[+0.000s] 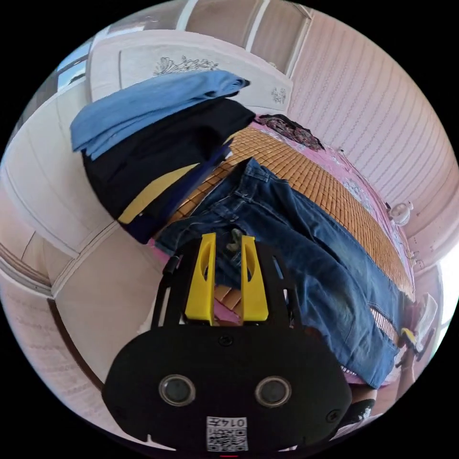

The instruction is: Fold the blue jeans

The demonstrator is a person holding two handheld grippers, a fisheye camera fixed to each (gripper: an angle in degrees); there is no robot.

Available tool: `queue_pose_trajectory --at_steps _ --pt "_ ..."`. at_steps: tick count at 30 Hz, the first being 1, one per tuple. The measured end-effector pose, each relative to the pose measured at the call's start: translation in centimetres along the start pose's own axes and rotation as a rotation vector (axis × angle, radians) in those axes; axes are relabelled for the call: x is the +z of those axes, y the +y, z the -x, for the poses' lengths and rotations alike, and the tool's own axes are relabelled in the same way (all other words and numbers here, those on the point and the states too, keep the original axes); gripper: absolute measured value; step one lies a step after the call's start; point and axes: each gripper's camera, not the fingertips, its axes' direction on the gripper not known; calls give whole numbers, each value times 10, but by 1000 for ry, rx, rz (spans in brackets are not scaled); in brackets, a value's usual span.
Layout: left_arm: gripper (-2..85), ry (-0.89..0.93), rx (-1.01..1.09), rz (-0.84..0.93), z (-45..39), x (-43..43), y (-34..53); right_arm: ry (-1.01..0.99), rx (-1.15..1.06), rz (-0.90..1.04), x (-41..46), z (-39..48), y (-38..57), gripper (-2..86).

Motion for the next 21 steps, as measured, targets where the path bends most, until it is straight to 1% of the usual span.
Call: queue_pose_trajectory --at_steps 1,2,4,6,10,13,15,17,18,19,20,21 --pt "88 39 -45 -4 20 1 13 -102 -48 6 2 31 2 59" --pt "89 54 -70 -10 28 1 19 -152 -81 15 3 47 3 62" --pt "94 88 -139 -47 54 5 40 -289 -231 58 10 116 6 80" --pt "97 92 -176 -74 68 5 51 -327 -343 65 16 165 7 91" --pt "120 143 -296 -173 109 -5 79 -352 -545 52 24 254 -6 114" --pt "148 94 -341 -241 135 -5 98 -330 -620 23 31 290 -16 112" --pt "155 62 -350 -206 149 10 102 -272 -662 65 48 306 -21 107" --pt "140 81 -373 -85 165 35 103 -191 -693 125 65 315 -25 86" --pt "113 126 -396 7 177 50 104 -206 -721 95 62 315 -27 56" --pt "75 145 -375 8 187 55 106 -227 -729 116 61 312 -31 33" --pt "59 158 -364 -6 192 54 107 -236 -728 130 61 310 -33 24" --pt "27 202 -367 -55 203 48 111 -280 -739 132 53 305 -36 13"
